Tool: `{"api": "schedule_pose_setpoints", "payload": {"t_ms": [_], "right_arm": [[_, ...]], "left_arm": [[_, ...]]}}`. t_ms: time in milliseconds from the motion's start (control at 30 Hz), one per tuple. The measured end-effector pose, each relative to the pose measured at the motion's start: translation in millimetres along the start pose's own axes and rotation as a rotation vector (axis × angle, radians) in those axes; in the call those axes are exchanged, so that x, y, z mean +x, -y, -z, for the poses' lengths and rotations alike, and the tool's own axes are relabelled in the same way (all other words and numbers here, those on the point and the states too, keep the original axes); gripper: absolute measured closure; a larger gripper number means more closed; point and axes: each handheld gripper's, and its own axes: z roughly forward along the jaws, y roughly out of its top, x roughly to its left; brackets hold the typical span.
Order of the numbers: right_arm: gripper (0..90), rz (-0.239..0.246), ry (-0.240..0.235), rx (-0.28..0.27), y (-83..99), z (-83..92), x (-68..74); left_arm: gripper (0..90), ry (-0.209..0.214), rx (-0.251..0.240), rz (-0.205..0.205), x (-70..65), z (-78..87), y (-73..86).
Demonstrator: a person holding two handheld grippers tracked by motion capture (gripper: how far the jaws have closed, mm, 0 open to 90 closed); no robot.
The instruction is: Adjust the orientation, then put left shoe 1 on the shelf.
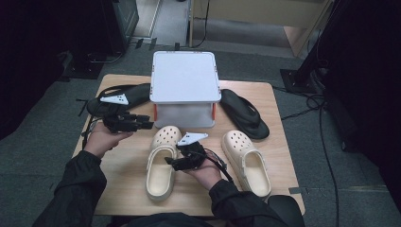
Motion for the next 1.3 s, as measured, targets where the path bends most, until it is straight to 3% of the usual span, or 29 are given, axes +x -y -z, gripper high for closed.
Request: {"api": "schedule_pose_setpoints", "payload": {"t_ms": [200, 367, 600, 667, 733, 767, 933, 1167, 1300], "right_arm": [[37.8, -0.044, -0.008, 0.021, 1.4, 4.4, -2.3], [41.5, -0.048, -0.006, 0.018, 1.4, 5.3, -1.0], [53.7, -0.090, -0.011, 0.027, 2.8, 12.4, -0.8], [55.1, -0.087, -0.009, 0.026, 2.7, 12.7, -1.2], [64.5, -0.087, 0.005, 0.030, 2.2, 17.9, -4.2], [64.5, -0.087, 0.005, 0.030, 2.2, 17.9, -4.2], [73.5, -0.126, 0.010, 0.027, 2.3, 24.6, -12.0], [77.0, -0.137, 0.029, 0.022, -0.5, 27.5, -15.1], [77.5, -0.141, 0.032, 0.027, -3.5, 27.9, -14.9]], "left_arm": [[54.2, 0.005, -0.026, -0.017, 1.9, 4.8, -20.8], [53.3, -0.001, -0.025, -0.039, 4.1, 4.7, -32.4], [52.4, -0.022, -0.018, -0.070, 6.7, 1.8, -49.8], [52.4, -0.019, -0.029, -0.069, 6.7, 2.2, -52.7], [52.0, -0.024, -0.038, -0.070, 6.9, 2.7, -55.8], [52.0, -0.025, -0.039, -0.075, 6.9, 3.2, -57.5], [51.5, -0.041, -0.055, -0.084, 9.4, 2.1, -66.8], [50.4, -0.075, -0.052, -0.107, 17.7, -9.3, -74.4], [49.5, -0.067, -0.061, -0.093, 23.3, -11.6, -73.5]]}}
